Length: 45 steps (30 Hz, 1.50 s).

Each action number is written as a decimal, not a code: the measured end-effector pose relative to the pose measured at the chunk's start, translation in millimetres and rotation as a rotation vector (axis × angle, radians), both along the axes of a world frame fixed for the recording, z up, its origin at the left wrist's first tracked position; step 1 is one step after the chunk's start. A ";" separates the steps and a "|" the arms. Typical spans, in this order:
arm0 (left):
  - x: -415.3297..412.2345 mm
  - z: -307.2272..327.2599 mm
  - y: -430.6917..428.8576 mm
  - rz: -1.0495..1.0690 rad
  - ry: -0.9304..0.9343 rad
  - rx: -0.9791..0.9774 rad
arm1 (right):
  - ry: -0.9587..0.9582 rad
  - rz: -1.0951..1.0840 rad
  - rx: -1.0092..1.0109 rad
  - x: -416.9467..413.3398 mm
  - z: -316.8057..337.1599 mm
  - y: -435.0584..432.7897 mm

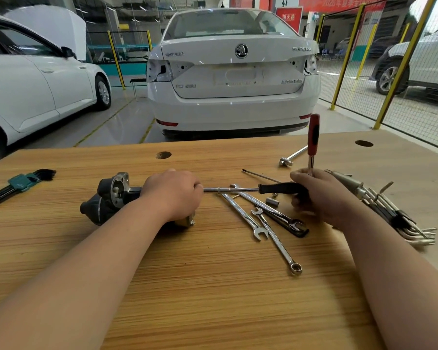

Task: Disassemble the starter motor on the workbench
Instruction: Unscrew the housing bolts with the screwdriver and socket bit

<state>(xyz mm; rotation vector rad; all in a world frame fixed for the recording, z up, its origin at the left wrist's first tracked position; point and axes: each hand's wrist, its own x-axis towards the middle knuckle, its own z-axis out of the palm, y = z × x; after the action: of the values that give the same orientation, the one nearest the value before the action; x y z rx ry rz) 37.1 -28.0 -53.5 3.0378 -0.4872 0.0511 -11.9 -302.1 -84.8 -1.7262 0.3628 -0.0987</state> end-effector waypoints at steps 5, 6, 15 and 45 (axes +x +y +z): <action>-1.6 3.0 -5.0 0.045 0.004 0.014 | 0.032 -0.024 -0.291 1.0 4.9 -0.4; -1.5 3.7 -6.2 0.047 0.009 0.018 | 0.045 -0.032 -0.325 0.3 5.5 -1.0; 20.1 29.1 -8.6 -0.042 0.247 0.057 | 0.000 -0.011 0.194 3.4 4.4 -1.5; 12.0 6.8 1.5 -0.023 0.072 -0.068 | -0.124 -0.023 0.175 1.1 0.0 3.0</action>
<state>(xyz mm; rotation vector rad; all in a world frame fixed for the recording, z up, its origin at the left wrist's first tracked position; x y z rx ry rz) 49.1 -26.5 -46.7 2.9557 -0.5039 -0.0416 -10.9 -299.1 -84.7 -1.5351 0.2912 -0.1846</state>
